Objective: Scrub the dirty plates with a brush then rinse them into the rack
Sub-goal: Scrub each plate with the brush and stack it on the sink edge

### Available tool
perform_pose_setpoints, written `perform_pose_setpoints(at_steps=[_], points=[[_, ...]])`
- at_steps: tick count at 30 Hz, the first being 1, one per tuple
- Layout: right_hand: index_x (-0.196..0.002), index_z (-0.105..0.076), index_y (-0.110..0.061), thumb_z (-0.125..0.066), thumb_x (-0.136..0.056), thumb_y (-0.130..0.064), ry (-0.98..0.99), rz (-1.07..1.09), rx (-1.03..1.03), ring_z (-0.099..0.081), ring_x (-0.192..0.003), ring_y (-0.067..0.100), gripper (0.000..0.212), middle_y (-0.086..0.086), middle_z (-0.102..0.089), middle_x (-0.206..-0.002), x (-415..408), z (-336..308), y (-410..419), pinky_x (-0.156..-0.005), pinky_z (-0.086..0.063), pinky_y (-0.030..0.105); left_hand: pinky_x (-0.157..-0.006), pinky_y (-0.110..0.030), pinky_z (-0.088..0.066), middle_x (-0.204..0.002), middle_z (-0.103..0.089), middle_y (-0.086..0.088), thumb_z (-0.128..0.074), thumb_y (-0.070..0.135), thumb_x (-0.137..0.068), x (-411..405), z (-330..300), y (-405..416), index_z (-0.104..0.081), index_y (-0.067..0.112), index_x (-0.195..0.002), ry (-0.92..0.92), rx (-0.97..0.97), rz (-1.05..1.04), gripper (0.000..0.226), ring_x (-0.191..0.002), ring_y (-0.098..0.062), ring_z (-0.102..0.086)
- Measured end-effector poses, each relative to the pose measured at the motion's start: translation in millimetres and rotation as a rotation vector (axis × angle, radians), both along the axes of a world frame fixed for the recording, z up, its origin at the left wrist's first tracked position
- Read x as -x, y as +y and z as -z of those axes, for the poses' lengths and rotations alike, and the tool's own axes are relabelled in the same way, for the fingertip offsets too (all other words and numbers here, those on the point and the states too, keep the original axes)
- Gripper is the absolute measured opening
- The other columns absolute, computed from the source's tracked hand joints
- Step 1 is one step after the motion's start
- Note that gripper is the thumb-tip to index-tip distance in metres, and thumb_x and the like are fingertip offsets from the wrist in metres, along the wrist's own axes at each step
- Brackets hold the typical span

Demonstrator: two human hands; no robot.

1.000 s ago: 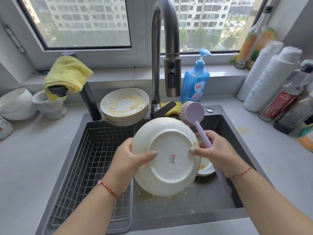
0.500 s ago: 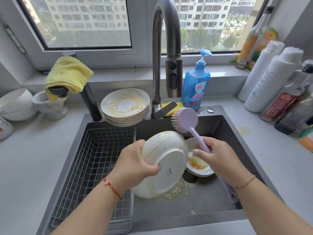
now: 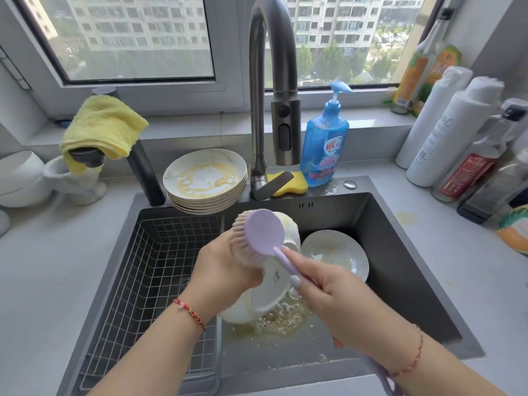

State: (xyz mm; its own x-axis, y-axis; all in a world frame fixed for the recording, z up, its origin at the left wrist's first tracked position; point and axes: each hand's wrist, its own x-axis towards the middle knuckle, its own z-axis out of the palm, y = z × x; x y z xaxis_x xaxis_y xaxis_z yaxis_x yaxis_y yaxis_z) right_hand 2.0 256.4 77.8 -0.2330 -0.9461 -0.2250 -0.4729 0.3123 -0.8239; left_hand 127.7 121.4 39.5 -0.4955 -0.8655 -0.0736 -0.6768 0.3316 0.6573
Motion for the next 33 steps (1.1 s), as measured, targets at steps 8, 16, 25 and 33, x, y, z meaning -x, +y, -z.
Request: perform_pose_setpoints(at_steps=[8, 16, 25, 33], points=[[-0.131, -0.054, -0.040, -0.039, -0.101, -0.019, -0.146, 0.322, -0.140, -0.030, -0.032, 0.012, 0.039, -0.002, -0.033, -0.048, 50, 19, -7, -0.037, -0.032, 0.022, -0.057, -0.015, -0.050, -0.082, -0.065, 0.001, -0.090, 0.020, -0.062, -19, 7, -6, -0.060, 0.015, -0.086, 0.218, -0.072, -0.002, 0.038, -0.075, -0.012, -0.063], [-0.124, -0.039, -0.066, -0.043, -0.099, -0.027, 0.048, -0.027, -0.044, -0.040, -0.035, 0.004, 0.046, -0.020, -0.042, -0.040, 0, -6, -10, -0.038, -0.043, 0.020, -0.060, -0.013, -0.050, -0.087, -0.069, 0.012, -0.086, 0.007, -0.062, -13, 20, 0, -0.060, 0.030, -0.086, 0.286, -0.200, -0.040, 0.042, -0.081, -0.005, -0.065], [-0.119, -0.057, -0.002, -0.051, -0.097, -0.024, -0.581, 0.535, -0.213, -0.030, -0.030, 0.010, 0.031, 0.000, -0.046, -0.050, 51, 64, -12, -0.034, -0.026, 0.016, -0.067, -0.026, -0.056, -0.087, -0.072, 0.000, -0.093, 0.009, -0.060, -25, 16, -5, -0.064, 0.019, -0.092, 0.562, -0.203, -0.144, 0.045, -0.081, -0.015, -0.070], [-0.103, -0.053, 0.000, -0.077, -0.054, -0.049, -0.615, 0.602, 0.038, -0.033, -0.037, 0.011, 0.073, 0.008, -0.049, -0.059, 38, 73, -23, -0.036, -0.031, 0.023, -0.091, -0.063, -0.052, -0.116, -0.067, -0.026, -0.090, 0.016, -0.053, -15, 27, 2, -0.057, 0.000, -0.125, 1.014, -0.629, -0.189, 0.081, -0.106, -0.045, -0.066]])
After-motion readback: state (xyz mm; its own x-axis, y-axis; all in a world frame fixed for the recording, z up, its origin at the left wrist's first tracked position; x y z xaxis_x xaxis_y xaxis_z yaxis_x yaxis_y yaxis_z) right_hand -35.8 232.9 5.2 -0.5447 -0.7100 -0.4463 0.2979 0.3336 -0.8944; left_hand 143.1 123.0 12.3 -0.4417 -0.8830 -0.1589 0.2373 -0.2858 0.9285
